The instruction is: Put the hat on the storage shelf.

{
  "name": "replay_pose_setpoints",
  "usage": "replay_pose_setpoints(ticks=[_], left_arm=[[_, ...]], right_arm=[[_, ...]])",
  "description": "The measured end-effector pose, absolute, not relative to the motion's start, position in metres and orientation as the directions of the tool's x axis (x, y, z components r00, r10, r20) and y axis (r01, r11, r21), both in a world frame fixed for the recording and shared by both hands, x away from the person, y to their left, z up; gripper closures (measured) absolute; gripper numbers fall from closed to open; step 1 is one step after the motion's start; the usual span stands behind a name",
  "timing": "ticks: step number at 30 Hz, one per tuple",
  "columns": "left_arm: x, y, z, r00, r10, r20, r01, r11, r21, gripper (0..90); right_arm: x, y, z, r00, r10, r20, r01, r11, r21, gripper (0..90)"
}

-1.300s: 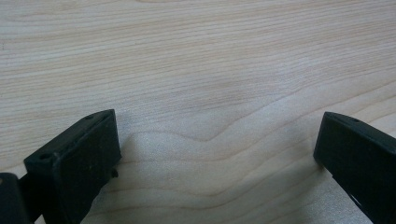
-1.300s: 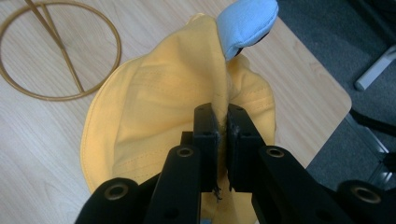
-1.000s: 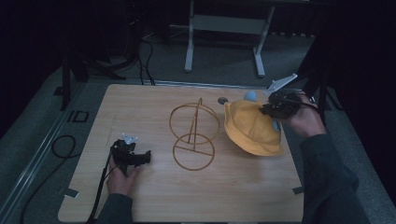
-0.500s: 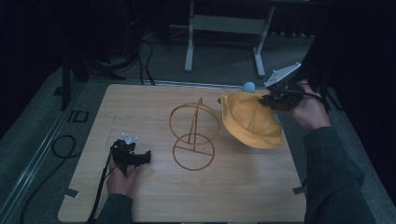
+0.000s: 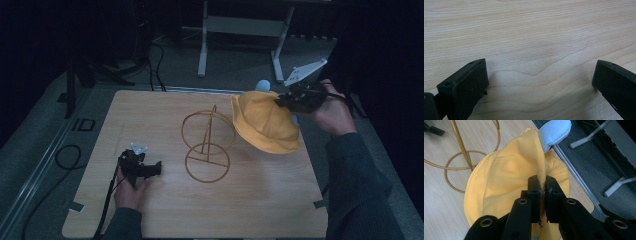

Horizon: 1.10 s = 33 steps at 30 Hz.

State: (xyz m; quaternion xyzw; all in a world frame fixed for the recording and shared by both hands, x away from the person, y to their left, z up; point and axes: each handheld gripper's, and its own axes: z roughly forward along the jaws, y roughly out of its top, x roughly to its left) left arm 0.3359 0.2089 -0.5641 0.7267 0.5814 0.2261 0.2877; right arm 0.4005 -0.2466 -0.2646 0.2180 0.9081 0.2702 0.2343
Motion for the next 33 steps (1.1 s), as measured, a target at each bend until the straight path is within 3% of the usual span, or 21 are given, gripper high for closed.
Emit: replay_pose_setpoints(ticks=[17,33], left_arm=[[0.336,0.209,-0.564,0.221,0.975,-0.006,0.715,-0.158,0.681,0.4],[0.336,0.209,-0.564,0.221,0.975,-0.006,0.715,-0.158,0.681,0.4]], right_arm=[[0.392,-0.257,-0.25,-0.806,0.526,-0.27,0.219,0.691,0.689,84.3],[0.386,-0.247,-0.238,-0.836,0.482,-0.261,0.166,0.677,0.717,84.5]])
